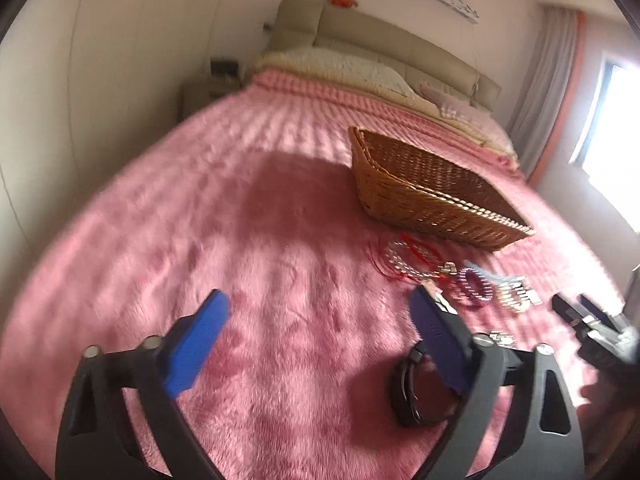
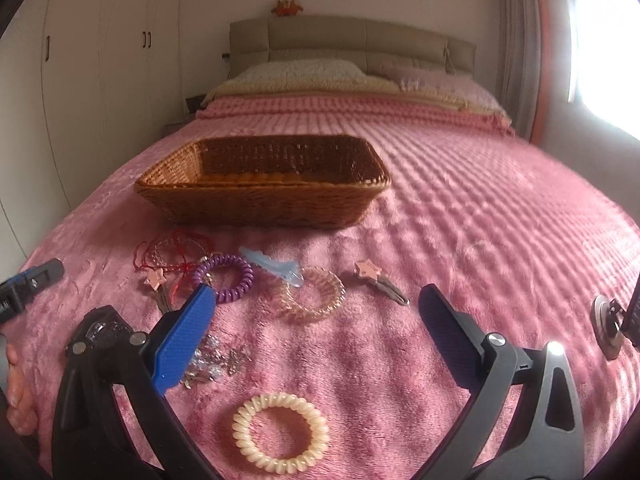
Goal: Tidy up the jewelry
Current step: 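Grasp the black watch with the left tool while the right tool grasps the star hair clip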
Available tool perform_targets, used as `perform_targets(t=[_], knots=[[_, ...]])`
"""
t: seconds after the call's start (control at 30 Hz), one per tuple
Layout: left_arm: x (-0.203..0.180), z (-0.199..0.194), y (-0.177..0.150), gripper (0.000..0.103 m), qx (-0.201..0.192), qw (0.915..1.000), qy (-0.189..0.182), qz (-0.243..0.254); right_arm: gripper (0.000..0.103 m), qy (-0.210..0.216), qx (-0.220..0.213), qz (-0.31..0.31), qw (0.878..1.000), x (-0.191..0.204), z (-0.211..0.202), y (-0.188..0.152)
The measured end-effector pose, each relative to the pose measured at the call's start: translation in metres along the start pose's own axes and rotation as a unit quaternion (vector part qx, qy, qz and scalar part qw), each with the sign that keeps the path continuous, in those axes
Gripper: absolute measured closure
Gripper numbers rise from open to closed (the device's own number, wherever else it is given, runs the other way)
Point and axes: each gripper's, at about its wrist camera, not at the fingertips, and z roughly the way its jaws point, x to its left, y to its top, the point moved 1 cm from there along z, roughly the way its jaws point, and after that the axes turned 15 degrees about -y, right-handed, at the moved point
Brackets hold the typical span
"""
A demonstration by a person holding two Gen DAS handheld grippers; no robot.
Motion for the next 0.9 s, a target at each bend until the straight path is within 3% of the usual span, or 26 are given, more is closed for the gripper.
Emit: perform_targets(t=[0.1,0.2,0.3,0.37,0.43,0.53,0.67,0.77,0.9], knots=[[0.001,-0.003,-0.001,0.022,0.038,0.9991,-0.018,-0.006,0.006,-0.018,0.019,-0.007,1.000,-0.014,0.001,-0.003],[-0.011,-0.002,-0.005,0.031,0.078,0.9969,-0.009,0.011,0.008,-0.037,0.044,-0.020,0.998,-0.028,0.004,-0.012],[-0.032,0.003,-0.012,0.042,0.116,0.9925,-0.010,0.037,0.024,-0.027,0.078,-0.026,0.996,-0.038,0.007,-0.022],[-0.039,0.005,-0.015,0.066,0.132,0.9903,-0.001,0.045,0.045,-0.016,0.096,-0.032,0.995,-0.039,0.009,-0.026],[-0.044,0.010,-0.019,0.078,0.147,0.9882,0.001,0.044,0.053,-0.007,0.101,-0.032,0.994,-0.042,0.009,-0.025],[-0.047,0.015,-0.023,0.078,0.158,0.9864,-0.010,0.044,0.055,-0.023,0.095,-0.043,0.994,-0.047,0.015,-0.015],[-0.050,0.017,-0.022,0.078,0.157,0.9864,-0.014,0.046,0.056,-0.007,0.108,-0.054,0.993,-0.046,0.037,0.003],[-0.052,0.022,-0.018,0.078,0.165,0.9849,-0.022,0.046,0.066,-0.010,0.119,-0.070,0.990,-0.044,0.063,0.011],[-0.053,0.028,-0.021,0.078,0.177,0.9827,-0.013,0.052,0.069,0.001,0.132,-0.081,0.988,-0.042,0.087,0.017]])
